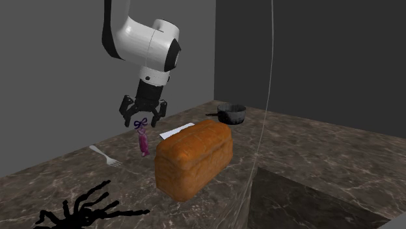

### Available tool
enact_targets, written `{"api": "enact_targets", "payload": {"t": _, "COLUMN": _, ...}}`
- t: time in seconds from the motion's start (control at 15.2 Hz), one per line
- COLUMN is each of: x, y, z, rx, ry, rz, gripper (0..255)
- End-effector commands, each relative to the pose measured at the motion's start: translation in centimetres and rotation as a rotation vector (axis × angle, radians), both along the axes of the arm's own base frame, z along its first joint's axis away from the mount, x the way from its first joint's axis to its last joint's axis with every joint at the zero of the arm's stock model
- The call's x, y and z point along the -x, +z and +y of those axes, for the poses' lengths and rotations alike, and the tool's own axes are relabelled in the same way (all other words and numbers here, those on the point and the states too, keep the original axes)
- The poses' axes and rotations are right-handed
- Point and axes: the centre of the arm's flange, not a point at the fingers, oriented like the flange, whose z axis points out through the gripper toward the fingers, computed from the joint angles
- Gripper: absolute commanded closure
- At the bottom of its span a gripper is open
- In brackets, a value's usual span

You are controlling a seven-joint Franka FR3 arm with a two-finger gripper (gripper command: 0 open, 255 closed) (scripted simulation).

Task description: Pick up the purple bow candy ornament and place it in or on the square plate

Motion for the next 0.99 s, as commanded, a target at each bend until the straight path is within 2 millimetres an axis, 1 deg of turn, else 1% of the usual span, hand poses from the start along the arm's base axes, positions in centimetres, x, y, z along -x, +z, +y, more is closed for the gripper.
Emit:
{"api": "enact_targets", "payload": {"t": 0.0, "x": 0.0, "y": 0.0, "z": 0.0, "rx": 0.000, "ry": 0.000, "rz": 0.000, "gripper": 0}}
{"api": "enact_targets", "payload": {"t": 0.07, "x": 0.0, "y": 0.0, "z": 0.0, "rx": 0.000, "ry": 0.000, "rz": 0.000, "gripper": 0}}
{"api": "enact_targets", "payload": {"t": 0.13, "x": 0.0, "y": 0.0, "z": 0.0, "rx": 0.000, "ry": 0.000, "rz": 0.000, "gripper": 255}}
{"api": "enact_targets", "payload": {"t": 0.73, "x": 0.0, "y": 0.0, "z": 0.0, "rx": 0.000, "ry": 0.000, "rz": 0.000, "gripper": 255}}
{"api": "enact_targets", "payload": {"t": 0.92, "x": 0.0, "y": 1.6, "z": 0.0, "rx": 0.000, "ry": 0.000, "rz": 0.000, "gripper": 255}}
